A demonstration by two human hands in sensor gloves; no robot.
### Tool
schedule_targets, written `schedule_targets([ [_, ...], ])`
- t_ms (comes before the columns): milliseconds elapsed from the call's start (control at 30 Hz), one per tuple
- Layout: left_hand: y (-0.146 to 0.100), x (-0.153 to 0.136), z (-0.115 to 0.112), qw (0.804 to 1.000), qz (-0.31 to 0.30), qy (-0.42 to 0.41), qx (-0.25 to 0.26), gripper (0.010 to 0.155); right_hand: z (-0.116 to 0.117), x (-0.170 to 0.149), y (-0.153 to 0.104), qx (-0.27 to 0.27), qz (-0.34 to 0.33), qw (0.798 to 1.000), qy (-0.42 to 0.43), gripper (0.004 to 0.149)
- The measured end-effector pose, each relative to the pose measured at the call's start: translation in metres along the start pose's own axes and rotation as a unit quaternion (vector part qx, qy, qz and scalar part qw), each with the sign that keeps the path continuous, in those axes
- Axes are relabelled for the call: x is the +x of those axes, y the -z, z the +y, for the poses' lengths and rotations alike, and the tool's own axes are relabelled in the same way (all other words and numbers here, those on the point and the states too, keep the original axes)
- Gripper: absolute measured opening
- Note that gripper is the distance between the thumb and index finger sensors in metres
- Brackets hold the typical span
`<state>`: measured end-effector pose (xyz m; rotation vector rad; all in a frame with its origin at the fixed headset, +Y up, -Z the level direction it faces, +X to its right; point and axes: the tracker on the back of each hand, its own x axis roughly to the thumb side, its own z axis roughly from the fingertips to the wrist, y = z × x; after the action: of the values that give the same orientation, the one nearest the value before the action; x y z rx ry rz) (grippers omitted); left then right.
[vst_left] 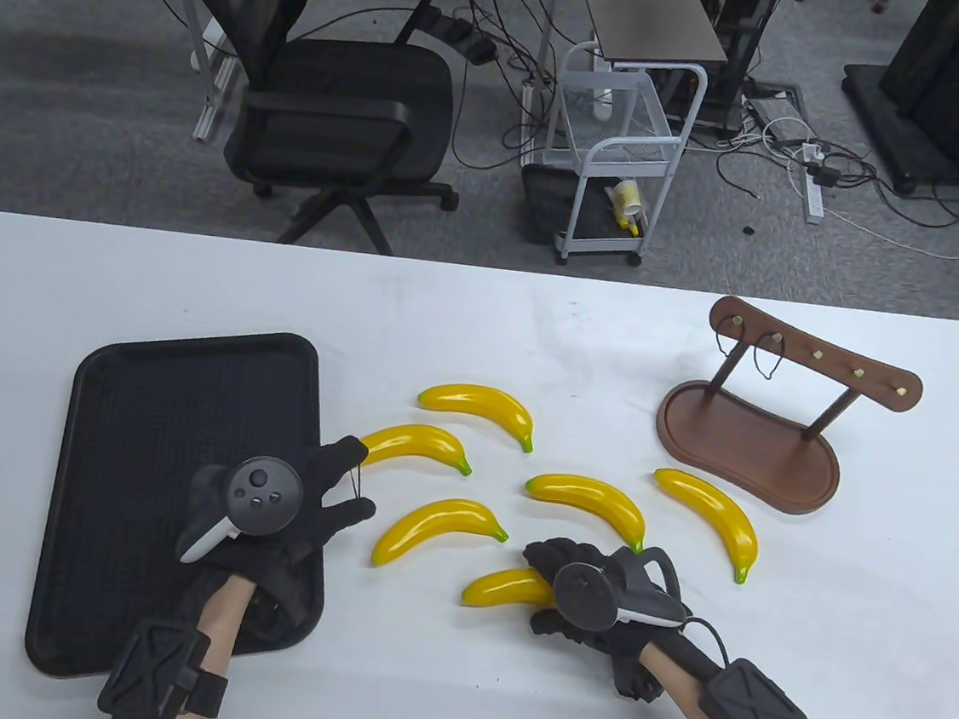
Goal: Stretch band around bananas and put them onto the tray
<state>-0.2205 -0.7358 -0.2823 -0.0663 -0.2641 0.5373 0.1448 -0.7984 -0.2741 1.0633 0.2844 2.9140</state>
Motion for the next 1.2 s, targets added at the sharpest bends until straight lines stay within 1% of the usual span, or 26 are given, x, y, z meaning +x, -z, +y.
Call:
schedule_targets([
  [100, 0.000, -0.001, 0.001, 1.000, 0.001, -0.004, 0.002, 0.073, 0.000, 0.002, 0.001, -0.004, 0.000, 1.000, -0.021, 0.080],
  [400, -0.001, -0.002, 0.001, 1.000, 0.001, -0.012, 0.001, 0.073, -0.002, 0.002, 0.006, -0.014, 0.001, 1.000, 0.000, 0.074],
  [567, -0.001, -0.002, 0.002, 1.000, 0.001, -0.004, 0.000, 0.073, -0.006, 0.002, 0.011, -0.019, 0.001, 1.000, 0.019, 0.074],
  [767, -0.001, -0.004, 0.003, 1.000, 0.001, -0.015, 0.003, 0.072, -0.022, 0.007, 0.022, -0.033, -0.008, 0.999, 0.014, 0.073],
  [1200, -0.002, -0.005, 0.004, 1.000, 0.006, -0.017, 0.001, 0.072, -0.060, 0.026, 0.063, -0.075, -0.031, 0.997, -0.003, 0.072],
])
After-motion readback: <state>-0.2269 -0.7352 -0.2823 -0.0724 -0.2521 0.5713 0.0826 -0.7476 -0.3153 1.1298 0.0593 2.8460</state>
